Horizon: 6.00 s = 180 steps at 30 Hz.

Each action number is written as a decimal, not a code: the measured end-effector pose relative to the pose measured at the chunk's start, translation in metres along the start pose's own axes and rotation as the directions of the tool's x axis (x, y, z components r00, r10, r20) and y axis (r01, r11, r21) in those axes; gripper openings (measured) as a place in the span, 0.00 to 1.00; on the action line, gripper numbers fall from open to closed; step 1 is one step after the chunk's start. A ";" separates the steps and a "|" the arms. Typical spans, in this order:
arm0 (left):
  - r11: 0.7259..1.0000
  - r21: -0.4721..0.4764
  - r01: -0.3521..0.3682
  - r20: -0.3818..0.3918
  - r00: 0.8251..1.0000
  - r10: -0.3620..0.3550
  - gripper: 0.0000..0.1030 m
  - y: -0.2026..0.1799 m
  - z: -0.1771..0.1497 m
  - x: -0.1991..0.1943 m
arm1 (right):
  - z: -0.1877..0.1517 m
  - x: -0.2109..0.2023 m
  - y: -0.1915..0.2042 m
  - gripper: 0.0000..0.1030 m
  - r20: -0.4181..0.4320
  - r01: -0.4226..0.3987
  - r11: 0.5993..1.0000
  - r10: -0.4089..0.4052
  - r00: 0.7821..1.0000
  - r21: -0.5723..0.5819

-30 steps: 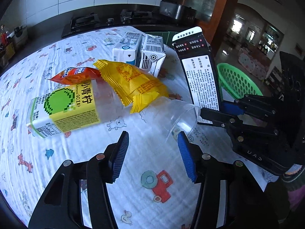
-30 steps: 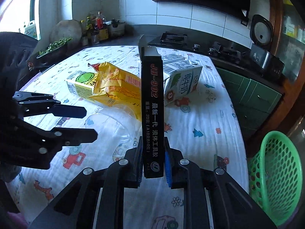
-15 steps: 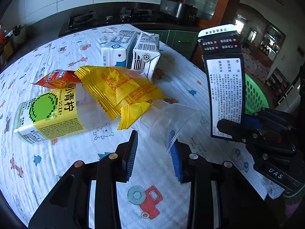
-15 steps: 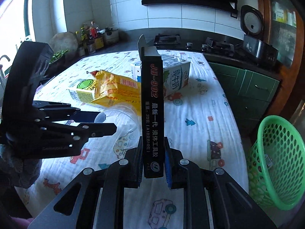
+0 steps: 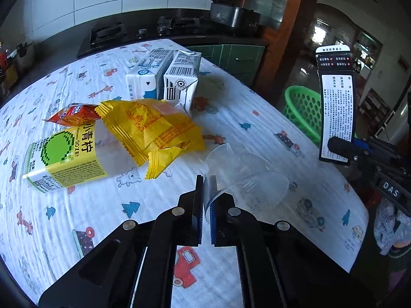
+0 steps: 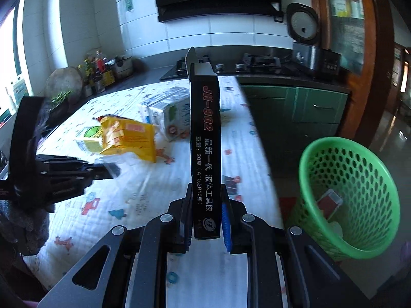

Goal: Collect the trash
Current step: 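Grasp the black tube box with the right tool while the left tool reaches the clear plastic cup, then drop the tube box into the wastebasket while the left tool carries the clear cup there, then return both tools to the table and close the right tool on the yellow snack bag, then lift the yellow bag with the right tool while the left tool grasps the orange wrapper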

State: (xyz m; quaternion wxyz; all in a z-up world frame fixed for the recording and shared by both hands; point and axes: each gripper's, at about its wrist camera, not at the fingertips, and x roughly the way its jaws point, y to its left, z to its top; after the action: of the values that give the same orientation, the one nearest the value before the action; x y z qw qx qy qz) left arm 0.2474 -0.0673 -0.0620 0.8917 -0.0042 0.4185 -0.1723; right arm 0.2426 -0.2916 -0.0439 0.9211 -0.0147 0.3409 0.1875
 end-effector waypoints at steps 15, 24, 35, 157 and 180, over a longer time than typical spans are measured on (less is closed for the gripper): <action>0.988 0.068 0.138 0.056 0.988 -0.141 0.03 -0.060 0.038 -0.018 | -0.011 -0.024 -0.157 0.18 -0.064 0.317 0.930 -0.311 0.948 0.184; 0.977 0.112 0.183 0.030 0.982 -0.188 0.03 -0.103 0.075 0.009 | -0.026 -0.003 -0.225 0.25 -0.141 0.392 0.875 -0.366 0.920 0.284; 0.960 0.163 0.225 -0.002 0.974 -0.228 0.03 -0.153 0.116 0.052 | -0.033 -0.016 -0.233 0.45 -0.101 0.418 0.870 -0.406 0.908 0.260; 0.955 -0.291 -0.063 -0.120 0.992 0.029 0.77 0.180 0.083 0.033 | 0.063 0.138 0.091 0.42 -0.195 -0.293 0.954 0.298 0.934 0.056; 0.989 -0.149 -0.001 0.005 1.000 0.002 0.27 0.138 0.079 -0.013 | 0.051 0.094 0.088 0.20 -0.123 -0.297 0.953 0.303 0.945 0.067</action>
State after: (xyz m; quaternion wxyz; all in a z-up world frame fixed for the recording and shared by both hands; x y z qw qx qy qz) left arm 0.3409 0.0559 -0.0222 0.8902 -0.0709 0.4278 -0.1398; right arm 0.3090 -0.1701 -0.0556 0.8573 0.0468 0.4038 0.3160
